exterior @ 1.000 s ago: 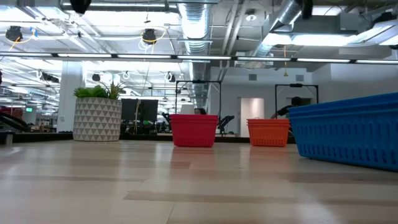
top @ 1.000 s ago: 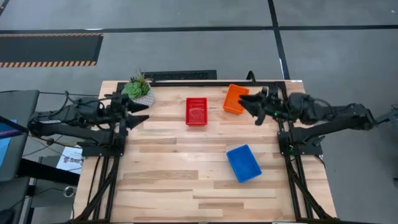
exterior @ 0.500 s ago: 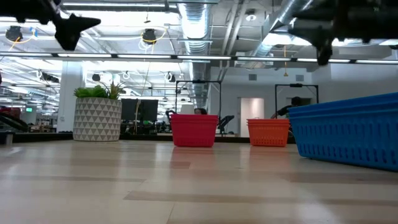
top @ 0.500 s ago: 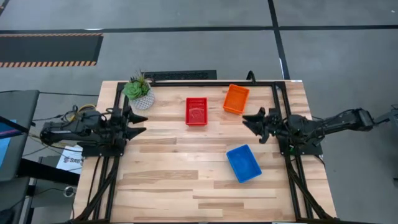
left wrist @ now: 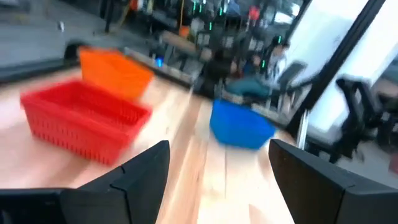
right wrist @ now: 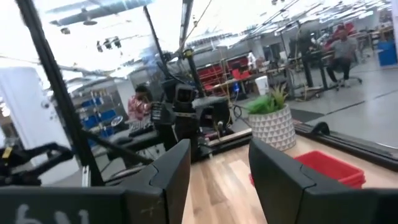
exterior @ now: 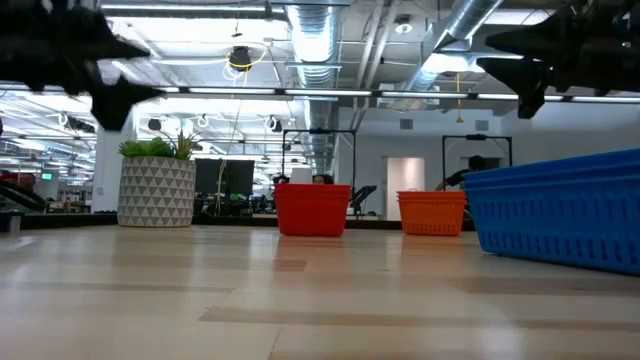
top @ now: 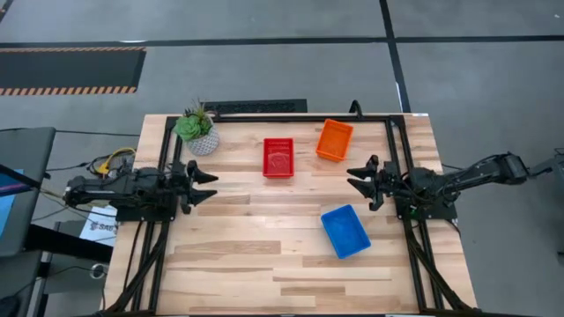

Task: Stack baskets by color
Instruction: Return to Home Position

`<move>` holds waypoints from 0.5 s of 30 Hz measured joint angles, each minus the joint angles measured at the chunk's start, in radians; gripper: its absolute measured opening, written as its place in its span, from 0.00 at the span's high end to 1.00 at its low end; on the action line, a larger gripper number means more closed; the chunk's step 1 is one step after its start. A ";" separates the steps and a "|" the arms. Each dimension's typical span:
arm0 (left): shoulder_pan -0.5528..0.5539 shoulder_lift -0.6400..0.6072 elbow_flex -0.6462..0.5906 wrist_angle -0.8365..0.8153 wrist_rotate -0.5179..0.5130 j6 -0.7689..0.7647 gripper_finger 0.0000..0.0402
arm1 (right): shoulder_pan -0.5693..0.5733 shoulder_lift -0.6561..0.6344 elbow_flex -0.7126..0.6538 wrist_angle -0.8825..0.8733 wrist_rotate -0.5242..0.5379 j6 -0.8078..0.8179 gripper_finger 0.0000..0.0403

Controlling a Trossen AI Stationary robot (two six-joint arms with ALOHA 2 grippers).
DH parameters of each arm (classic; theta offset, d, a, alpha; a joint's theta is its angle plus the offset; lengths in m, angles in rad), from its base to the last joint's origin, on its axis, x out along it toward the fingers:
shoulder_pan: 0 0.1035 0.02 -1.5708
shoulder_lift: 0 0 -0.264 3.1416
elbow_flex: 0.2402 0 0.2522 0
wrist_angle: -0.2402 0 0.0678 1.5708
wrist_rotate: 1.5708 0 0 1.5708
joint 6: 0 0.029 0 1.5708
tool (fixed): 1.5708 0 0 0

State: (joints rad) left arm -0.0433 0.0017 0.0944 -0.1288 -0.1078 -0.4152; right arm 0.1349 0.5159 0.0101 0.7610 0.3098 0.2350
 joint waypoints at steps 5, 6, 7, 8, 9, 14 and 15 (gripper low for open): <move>-0.001 0.009 -0.079 0.156 0.088 0.022 0.35 | 0.040 0.001 -0.001 -0.037 0.000 -0.017 0.55; -0.002 0.009 -0.084 0.148 0.094 0.019 0.35 | 0.052 0.001 -0.002 -0.046 0.001 -0.018 0.55; -0.002 0.009 -0.084 0.151 0.096 0.023 0.35 | 0.064 0.001 -0.002 -0.063 0.001 -0.020 0.55; -0.002 0.009 -0.084 0.153 0.096 0.026 0.35 | 0.077 0.003 -0.002 -0.075 0.001 -0.023 0.55; -0.002 0.008 -0.084 0.158 0.095 0.031 0.35 | 0.088 0.003 -0.002 -0.088 0.002 -0.028 0.55; -0.002 0.009 -0.084 0.157 0.095 0.084 0.35 | 0.116 0.003 -0.003 -0.191 0.048 -0.042 0.55; -0.002 0.009 -0.084 0.158 0.095 0.095 0.35 | 0.117 0.003 -0.003 -0.214 0.059 -0.039 0.54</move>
State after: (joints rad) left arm -0.0456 0.0105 0.0101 0.0291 -0.0127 -0.3203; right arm 0.2516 0.5190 0.0074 0.5473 0.3684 0.1960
